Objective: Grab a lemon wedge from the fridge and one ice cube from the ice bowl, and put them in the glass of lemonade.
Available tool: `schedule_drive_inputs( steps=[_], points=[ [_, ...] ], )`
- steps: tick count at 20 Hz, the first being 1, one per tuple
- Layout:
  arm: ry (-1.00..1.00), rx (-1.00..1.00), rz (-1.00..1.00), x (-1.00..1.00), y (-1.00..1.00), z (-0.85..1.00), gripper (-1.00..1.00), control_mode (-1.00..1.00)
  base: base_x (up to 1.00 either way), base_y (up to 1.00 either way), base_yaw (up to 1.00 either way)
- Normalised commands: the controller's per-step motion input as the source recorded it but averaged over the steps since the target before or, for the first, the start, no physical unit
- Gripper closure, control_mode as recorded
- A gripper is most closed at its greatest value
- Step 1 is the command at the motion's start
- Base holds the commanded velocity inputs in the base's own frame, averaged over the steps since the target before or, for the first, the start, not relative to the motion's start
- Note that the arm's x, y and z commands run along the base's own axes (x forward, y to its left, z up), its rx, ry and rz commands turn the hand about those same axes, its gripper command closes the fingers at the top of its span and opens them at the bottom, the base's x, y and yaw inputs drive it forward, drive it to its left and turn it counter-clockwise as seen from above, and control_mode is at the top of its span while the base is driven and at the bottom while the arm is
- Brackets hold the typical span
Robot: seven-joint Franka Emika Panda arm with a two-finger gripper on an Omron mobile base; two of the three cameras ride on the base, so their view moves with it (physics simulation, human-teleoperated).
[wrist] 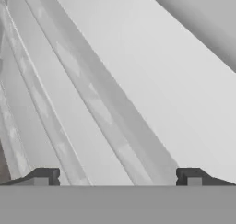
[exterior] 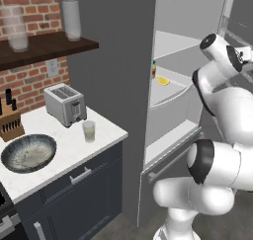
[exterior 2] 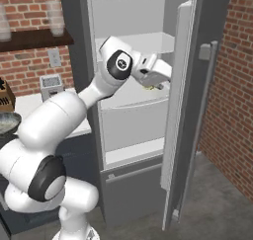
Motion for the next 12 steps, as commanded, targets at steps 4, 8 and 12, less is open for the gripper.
schedule_drive_inputs(
  steps=[4, 8, 12],
  points=[
    [-0.16, 0.00, -0.14, 0.03, -1.00, 0.00, -1.00, -1.00, 0.00, 0.00, 0.00],
    [-0.12, 0.00, -0.16, 0.06, -0.99, 0.00, -1.00, -1.00, 0.00, 0.00, 0.00],
    [-0.19, 0.00, -0.07, 0.00, -0.10, 0.09, -1.00, -1.00, 0.00, 0.00, 0.00]
  ],
)
